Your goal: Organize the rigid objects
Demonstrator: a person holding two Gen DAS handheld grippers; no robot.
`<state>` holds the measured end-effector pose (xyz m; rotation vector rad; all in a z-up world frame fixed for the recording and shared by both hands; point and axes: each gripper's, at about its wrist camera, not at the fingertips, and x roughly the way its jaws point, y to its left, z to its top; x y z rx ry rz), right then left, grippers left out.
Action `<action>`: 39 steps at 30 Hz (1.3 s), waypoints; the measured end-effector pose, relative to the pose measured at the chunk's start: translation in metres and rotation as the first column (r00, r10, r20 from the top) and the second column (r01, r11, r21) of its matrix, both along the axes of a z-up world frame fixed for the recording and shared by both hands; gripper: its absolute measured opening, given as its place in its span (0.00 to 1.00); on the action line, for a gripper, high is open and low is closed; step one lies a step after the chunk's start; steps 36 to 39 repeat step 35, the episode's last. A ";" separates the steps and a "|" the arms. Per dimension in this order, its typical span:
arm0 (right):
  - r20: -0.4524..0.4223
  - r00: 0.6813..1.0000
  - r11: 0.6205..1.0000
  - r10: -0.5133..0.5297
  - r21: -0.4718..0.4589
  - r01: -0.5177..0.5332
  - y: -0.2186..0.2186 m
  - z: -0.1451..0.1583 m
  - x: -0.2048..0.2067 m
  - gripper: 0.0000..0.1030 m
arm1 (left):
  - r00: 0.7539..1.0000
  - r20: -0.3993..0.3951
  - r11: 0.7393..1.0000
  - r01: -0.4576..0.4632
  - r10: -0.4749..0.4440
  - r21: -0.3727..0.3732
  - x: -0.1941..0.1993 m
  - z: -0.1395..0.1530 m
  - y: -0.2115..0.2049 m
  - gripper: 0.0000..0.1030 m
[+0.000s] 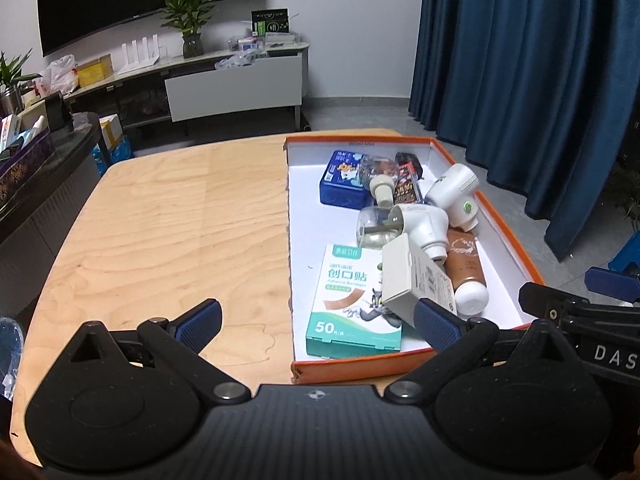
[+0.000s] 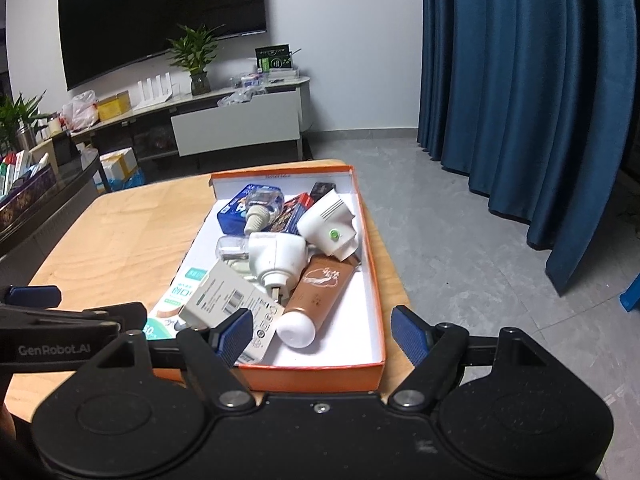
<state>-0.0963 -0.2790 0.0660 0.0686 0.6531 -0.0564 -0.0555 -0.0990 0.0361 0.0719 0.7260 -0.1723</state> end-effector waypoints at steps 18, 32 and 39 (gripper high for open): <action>-0.025 1.000 1.000 0.008 -0.005 -0.008 0.004 -0.005 0.004 0.87 | 1.000 -0.008 1.000 0.004 -0.004 0.005 0.000 -0.003 -0.001 1.00; -0.029 1.000 1.000 0.006 -0.007 -0.007 0.004 -0.007 0.006 0.87 | 1.000 -0.024 1.000 0.009 -0.009 0.003 0.004 -0.005 0.000 1.00; -0.028 1.000 1.000 0.004 -0.008 -0.004 0.004 -0.007 0.006 0.87 | 1.000 -0.019 1.000 0.018 -0.018 -0.003 0.004 -0.005 0.000 1.00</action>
